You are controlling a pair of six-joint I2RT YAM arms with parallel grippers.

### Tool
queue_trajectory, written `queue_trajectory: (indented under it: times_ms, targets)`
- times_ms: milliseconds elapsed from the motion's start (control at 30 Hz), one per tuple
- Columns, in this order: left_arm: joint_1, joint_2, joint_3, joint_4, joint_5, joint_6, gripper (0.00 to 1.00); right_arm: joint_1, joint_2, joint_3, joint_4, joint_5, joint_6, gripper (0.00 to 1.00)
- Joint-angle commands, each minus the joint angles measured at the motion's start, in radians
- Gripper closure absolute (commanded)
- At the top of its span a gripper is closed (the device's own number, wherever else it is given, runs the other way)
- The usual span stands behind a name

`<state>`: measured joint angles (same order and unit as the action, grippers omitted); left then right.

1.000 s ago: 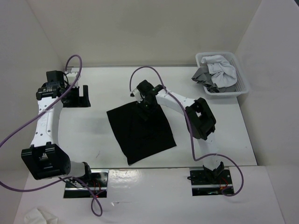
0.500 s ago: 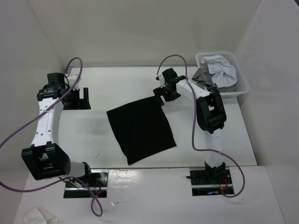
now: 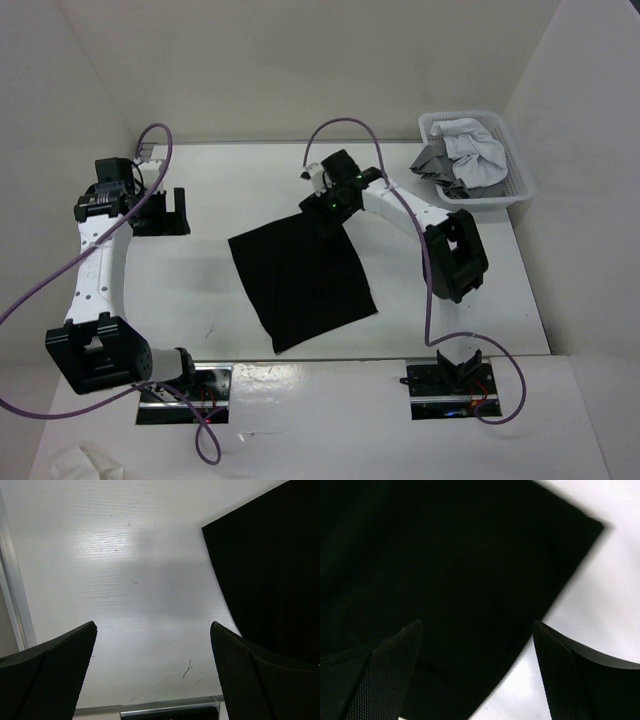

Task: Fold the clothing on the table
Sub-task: Flatten the skirt out

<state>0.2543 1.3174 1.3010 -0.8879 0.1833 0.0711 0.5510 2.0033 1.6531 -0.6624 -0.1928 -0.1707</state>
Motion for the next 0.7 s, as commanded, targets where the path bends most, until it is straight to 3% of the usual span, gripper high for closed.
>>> queue_trajectory:
  times_ms: [0,233,667]
  targets:
    - [0.022,-0.032,-0.019,0.018,0.001,-0.011,0.00,0.104,-0.018,-0.053,0.018,0.027,-0.033,0.06]
    - [0.042,-0.066,-0.038,0.018,-0.018,-0.011,0.00,0.237,0.063,-0.041,0.027,0.089,-0.046,0.06]
    - [0.051,-0.098,-0.058,0.018,-0.036,-0.011,0.00,0.228,0.182,0.060,0.063,0.164,-0.024,0.06]
